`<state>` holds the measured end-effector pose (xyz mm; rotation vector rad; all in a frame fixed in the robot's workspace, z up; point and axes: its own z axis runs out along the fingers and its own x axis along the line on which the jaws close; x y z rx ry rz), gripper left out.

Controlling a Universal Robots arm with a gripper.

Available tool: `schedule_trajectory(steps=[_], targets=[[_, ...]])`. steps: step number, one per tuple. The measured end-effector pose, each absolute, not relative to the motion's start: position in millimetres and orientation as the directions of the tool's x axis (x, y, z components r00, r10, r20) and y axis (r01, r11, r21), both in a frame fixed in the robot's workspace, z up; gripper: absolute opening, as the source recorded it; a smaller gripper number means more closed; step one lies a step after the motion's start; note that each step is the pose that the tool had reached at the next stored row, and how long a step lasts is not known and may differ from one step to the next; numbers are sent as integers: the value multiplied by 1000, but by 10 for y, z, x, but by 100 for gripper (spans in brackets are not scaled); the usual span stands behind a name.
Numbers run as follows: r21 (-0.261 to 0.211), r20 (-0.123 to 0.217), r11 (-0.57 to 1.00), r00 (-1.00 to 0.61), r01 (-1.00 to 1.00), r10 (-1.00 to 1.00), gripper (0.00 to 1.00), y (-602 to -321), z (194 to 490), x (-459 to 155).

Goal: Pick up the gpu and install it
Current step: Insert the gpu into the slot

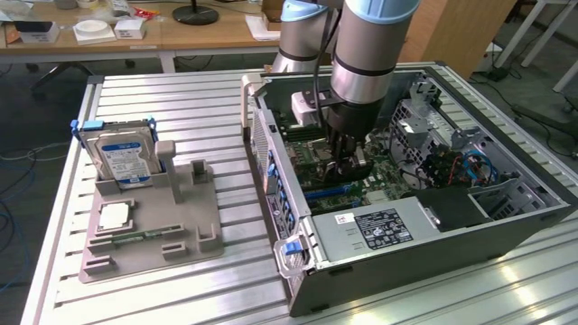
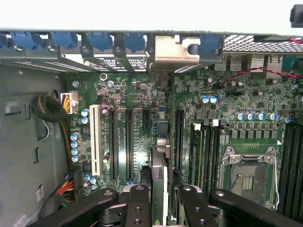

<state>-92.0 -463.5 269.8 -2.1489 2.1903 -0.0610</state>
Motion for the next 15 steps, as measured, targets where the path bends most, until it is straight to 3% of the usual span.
schedule_trajectory(steps=[15], targets=[[-81,-24,20,-18,-997,-1000,26,-4636,2659,-934]])
